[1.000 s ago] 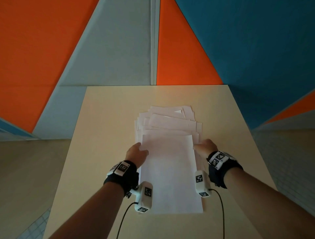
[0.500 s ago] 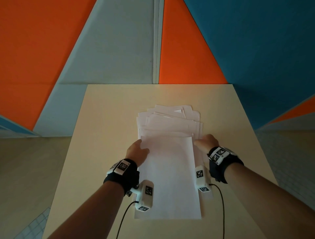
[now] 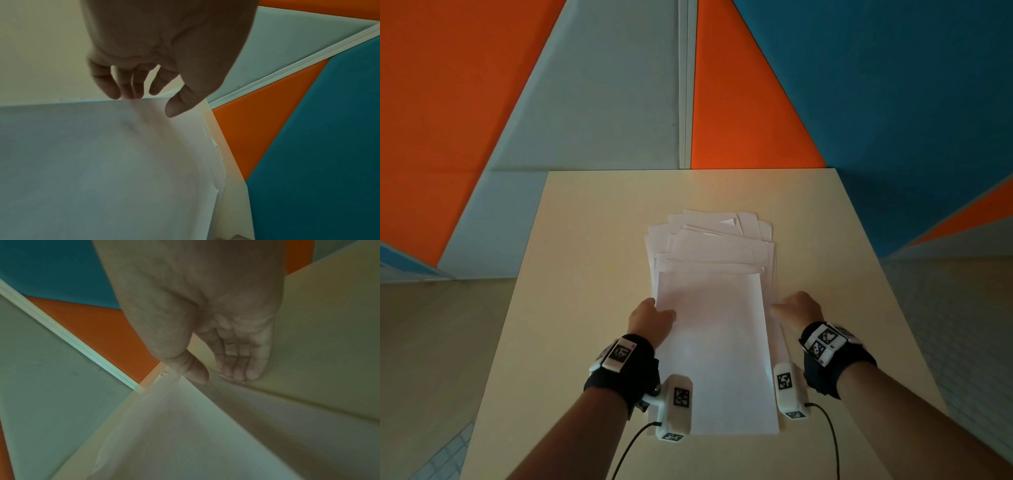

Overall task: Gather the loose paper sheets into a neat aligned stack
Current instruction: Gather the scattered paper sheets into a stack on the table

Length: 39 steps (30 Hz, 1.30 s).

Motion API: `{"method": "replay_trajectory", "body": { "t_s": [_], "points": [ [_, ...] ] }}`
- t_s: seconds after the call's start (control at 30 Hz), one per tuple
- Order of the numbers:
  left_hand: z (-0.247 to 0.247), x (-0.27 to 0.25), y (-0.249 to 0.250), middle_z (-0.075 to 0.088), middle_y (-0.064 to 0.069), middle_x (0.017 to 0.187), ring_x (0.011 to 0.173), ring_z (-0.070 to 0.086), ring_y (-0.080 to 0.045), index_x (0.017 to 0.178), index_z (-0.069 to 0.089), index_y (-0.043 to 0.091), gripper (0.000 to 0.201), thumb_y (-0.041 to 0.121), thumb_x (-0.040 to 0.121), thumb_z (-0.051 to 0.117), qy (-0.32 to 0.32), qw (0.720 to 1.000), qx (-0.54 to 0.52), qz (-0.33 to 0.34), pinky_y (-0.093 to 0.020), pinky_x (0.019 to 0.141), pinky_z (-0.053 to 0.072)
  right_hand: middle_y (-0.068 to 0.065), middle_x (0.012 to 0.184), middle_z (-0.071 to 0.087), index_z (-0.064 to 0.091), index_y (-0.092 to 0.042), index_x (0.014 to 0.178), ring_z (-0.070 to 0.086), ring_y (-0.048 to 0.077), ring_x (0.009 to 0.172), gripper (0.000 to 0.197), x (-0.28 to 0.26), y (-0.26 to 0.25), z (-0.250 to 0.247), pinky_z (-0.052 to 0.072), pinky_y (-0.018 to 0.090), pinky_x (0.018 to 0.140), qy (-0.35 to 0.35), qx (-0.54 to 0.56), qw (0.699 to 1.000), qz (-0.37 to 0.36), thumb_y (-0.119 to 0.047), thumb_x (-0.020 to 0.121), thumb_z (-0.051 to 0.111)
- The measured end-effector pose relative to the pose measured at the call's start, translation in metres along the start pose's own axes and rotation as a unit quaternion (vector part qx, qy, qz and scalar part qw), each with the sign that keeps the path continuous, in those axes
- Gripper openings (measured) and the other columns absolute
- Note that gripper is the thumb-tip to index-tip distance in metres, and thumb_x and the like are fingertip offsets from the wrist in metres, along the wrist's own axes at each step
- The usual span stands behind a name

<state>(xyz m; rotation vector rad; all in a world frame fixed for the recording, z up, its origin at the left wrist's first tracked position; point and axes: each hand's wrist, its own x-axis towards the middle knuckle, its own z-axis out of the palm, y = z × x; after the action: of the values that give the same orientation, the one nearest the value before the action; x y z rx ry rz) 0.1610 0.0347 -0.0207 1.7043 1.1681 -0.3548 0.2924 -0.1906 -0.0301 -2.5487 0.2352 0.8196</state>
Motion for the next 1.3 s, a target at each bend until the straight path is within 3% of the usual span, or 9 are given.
{"method": "replay_trajectory", "body": {
  "t_s": [0.2,0.37,0.57,0.83,0.93,1.07,1.13,1.2,1.3],
  "points": [
    [-0.005,0.005,0.007,0.063,-0.020,0.123,0.107,0.060,-0.037,0.119,0.061,-0.004,0.044,0.022,0.083,0.058,-0.018,0.999,0.023,-0.020,-0.034,0.086,0.046,0.009,0.067,0.043,0.043,-0.011,0.063,0.038,0.022,0.062,0.020,-0.008,0.007,0.004,0.025,0.030,0.054,-0.012,0.012,0.999,-0.052,-0.012,0.075,0.059],
    [0.004,0.022,0.005,0.061,-0.017,0.124,0.110,0.058,-0.036,0.119,0.062,0.006,0.059,0.038,0.070,0.052,0.005,0.998,0.063,-0.029,-0.037,0.087,0.045,0.004,0.065,0.056,0.063,-0.008,0.068,0.049,0.019,0.062,0.007,-0.018,0.016,0.009,0.034,0.025,0.054,-0.004,0.024,0.996,-0.090,-0.011,0.069,0.069],
    [0.002,-0.001,0.021,0.049,-0.021,0.137,0.123,0.051,-0.038,0.136,0.041,-0.001,0.060,0.024,0.084,0.057,0.007,0.999,-0.006,-0.046,-0.039,0.097,0.043,0.000,0.064,0.064,0.068,-0.004,0.070,0.060,0.019,0.065,0.008,-0.019,0.015,0.012,0.039,0.019,0.050,0.022,0.041,0.996,-0.082,-0.012,0.070,0.073],
    [0.008,0.040,0.006,0.063,-0.018,0.117,0.101,0.062,-0.037,0.120,0.060,0.004,0.071,0.035,0.057,0.064,0.006,0.998,-0.046,-0.053,-0.044,0.093,0.053,0.010,0.083,0.075,0.074,-0.007,0.085,0.069,0.027,0.084,0.017,-0.014,0.016,0.015,0.051,0.028,0.069,0.024,0.052,0.996,-0.068,-0.014,0.070,0.071],
    [-0.001,0.011,0.024,0.060,-0.018,0.109,0.090,0.058,-0.031,0.123,0.050,-0.006,0.060,0.021,0.070,0.065,0.005,0.994,-0.103,-0.041,-0.036,0.077,0.050,0.008,0.085,0.074,0.074,-0.009,0.089,0.069,0.027,0.087,0.021,-0.013,0.017,0.017,0.051,0.029,0.073,0.027,0.058,0.996,-0.058,-0.014,0.069,0.071],
    [-0.007,0.005,0.022,0.047,-0.020,0.129,0.107,0.051,-0.032,0.138,0.029,-0.002,0.070,0.009,0.079,0.065,-0.009,0.981,-0.185,-0.051,-0.041,0.088,0.044,0.001,0.090,0.074,0.072,-0.014,0.098,0.066,0.022,0.089,0.028,-0.013,0.019,0.016,0.045,0.024,0.072,0.022,0.079,0.995,-0.049,-0.013,0.070,0.073],
    [-0.009,0.008,0.017,0.055,-0.018,0.126,0.114,0.056,-0.035,0.137,0.042,0.002,0.071,0.011,0.072,0.070,-0.022,0.981,-0.190,-0.042,-0.043,0.094,0.046,0.001,0.090,0.073,0.071,-0.015,0.099,0.066,0.021,0.088,0.028,-0.015,0.017,0.014,0.045,0.023,0.073,0.020,0.083,0.995,-0.051,-0.010,0.071,0.073],
    [-0.011,0.010,0.013,0.068,-0.018,0.104,0.096,0.065,-0.032,0.121,0.062,0.002,0.050,0.005,0.071,0.068,-0.049,0.982,-0.184,-0.010,-0.046,0.092,0.052,0.001,0.090,0.073,0.072,-0.014,0.100,0.066,0.022,0.088,0.028,-0.016,0.017,0.013,0.045,0.024,0.074,0.019,0.079,0.995,-0.054,-0.009,0.072,0.072],
    [-0.012,0.010,0.010,0.070,-0.017,0.095,0.084,0.065,-0.030,0.110,0.065,0.013,0.035,-0.006,0.081,0.059,-0.089,0.980,-0.178,0.025,-0.046,0.088,0.054,0.001,0.086,0.072,0.072,-0.014,0.098,0.064,0.022,0.085,0.025,-0.018,0.015,0.011,0.043,0.023,0.072,0.018,0.065,0.996,-0.063,-0.008,0.074,0.070]
  ]
}}
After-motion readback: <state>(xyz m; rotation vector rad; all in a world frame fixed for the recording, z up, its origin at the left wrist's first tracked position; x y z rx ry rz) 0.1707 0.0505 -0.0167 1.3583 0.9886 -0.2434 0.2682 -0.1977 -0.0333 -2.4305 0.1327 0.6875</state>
